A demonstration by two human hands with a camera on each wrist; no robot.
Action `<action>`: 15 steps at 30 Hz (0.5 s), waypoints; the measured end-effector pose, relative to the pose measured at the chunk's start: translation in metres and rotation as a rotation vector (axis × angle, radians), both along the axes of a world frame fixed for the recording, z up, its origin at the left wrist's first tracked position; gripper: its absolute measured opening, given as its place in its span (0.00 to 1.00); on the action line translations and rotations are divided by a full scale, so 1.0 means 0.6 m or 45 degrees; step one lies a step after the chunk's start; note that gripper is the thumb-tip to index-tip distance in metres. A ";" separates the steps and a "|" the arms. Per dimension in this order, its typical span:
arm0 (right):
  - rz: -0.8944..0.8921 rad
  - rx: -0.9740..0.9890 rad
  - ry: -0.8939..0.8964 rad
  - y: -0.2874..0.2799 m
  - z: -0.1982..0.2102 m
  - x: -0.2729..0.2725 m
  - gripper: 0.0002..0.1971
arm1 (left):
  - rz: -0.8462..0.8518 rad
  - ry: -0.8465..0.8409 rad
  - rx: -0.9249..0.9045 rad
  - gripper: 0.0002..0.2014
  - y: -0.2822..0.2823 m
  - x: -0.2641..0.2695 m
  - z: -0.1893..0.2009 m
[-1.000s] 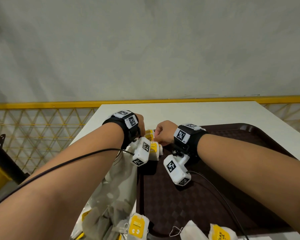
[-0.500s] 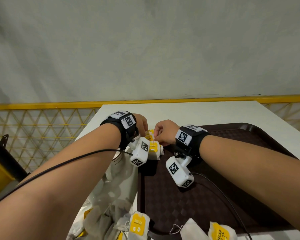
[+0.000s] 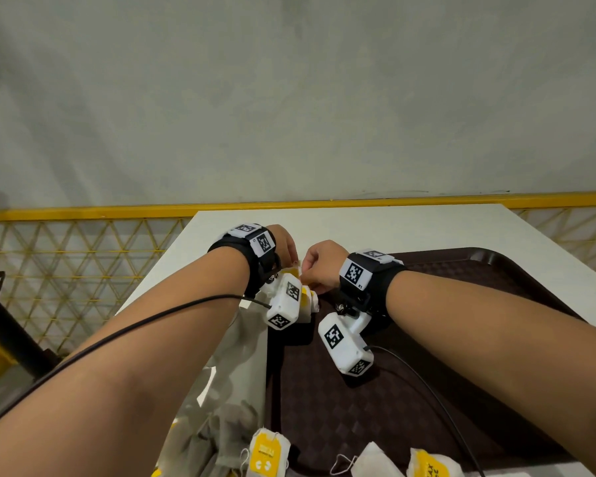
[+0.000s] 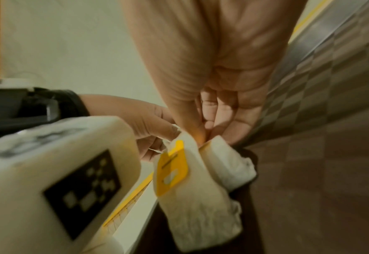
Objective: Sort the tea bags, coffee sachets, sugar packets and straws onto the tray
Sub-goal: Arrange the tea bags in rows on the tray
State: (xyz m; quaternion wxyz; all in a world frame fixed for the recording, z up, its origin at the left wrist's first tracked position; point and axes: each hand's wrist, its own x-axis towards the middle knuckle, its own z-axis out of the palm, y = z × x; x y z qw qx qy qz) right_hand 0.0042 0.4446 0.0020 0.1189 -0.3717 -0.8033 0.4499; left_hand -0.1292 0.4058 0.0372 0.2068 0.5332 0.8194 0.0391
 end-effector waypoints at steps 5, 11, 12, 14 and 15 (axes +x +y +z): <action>-0.050 -0.048 -0.028 0.006 -0.001 -0.003 0.12 | 0.091 -0.110 0.108 0.11 -0.014 -0.003 0.012; 0.043 -0.170 -0.178 0.011 0.017 0.025 0.12 | 0.120 -0.088 0.177 0.11 -0.044 0.003 0.037; 0.088 -0.167 -0.209 0.009 0.019 0.029 0.11 | 0.115 -0.089 0.193 0.12 -0.047 0.006 0.042; 0.144 -0.151 -0.207 0.000 0.018 0.033 0.07 | 0.062 -0.119 0.120 0.12 -0.058 0.014 0.048; 0.145 -0.146 -0.179 -0.003 0.017 0.034 0.08 | 0.019 -0.129 0.048 0.13 -0.064 0.019 0.047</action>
